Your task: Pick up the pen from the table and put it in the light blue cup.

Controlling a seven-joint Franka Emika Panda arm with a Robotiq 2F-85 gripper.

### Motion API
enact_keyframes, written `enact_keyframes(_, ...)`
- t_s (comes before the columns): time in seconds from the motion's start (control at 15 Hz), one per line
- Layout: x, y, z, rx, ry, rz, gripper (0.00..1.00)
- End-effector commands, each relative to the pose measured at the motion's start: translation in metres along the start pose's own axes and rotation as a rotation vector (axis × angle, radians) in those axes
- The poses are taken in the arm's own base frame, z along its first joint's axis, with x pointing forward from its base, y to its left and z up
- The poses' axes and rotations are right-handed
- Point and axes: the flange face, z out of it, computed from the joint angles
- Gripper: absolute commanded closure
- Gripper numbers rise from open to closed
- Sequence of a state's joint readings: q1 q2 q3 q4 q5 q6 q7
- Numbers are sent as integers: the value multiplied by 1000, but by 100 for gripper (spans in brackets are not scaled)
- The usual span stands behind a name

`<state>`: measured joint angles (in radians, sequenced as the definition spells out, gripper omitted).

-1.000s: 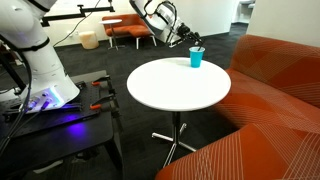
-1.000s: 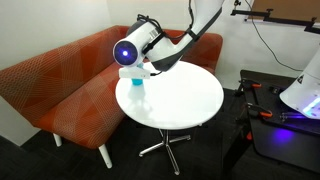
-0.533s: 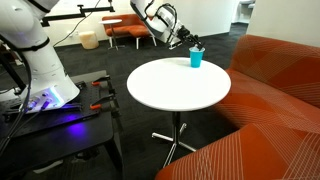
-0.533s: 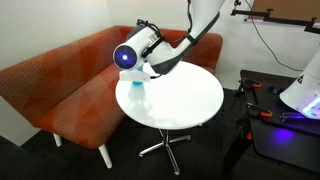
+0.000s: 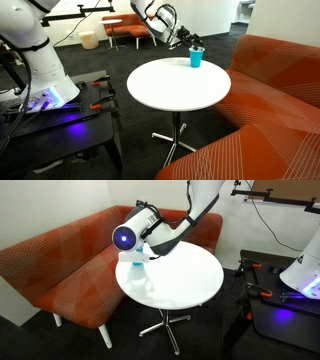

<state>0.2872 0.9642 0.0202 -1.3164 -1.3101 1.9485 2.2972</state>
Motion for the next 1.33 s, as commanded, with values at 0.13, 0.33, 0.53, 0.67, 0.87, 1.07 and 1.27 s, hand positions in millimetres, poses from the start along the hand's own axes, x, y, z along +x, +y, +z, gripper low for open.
enact_keyframes(0.13, 10, -6, -17, 12, 10, 1, 6)
enact_keyframes(0.33, 17, -7, -27, 24, 21, 15, 11)
enact_keyframes(0.53, 33, -5, -41, 28, 23, 48, 1)
enact_keyframes(0.67, 49, -1, -53, 39, 12, 81, 0)
enact_keyframes(0.87, 78, 14, -72, 58, -7, 152, 0)
enact_keyframes(1.07, 110, 37, -90, 74, -25, 243, 0)
enact_keyframes(1.27, 137, 66, -101, 87, -34, 333, 0)
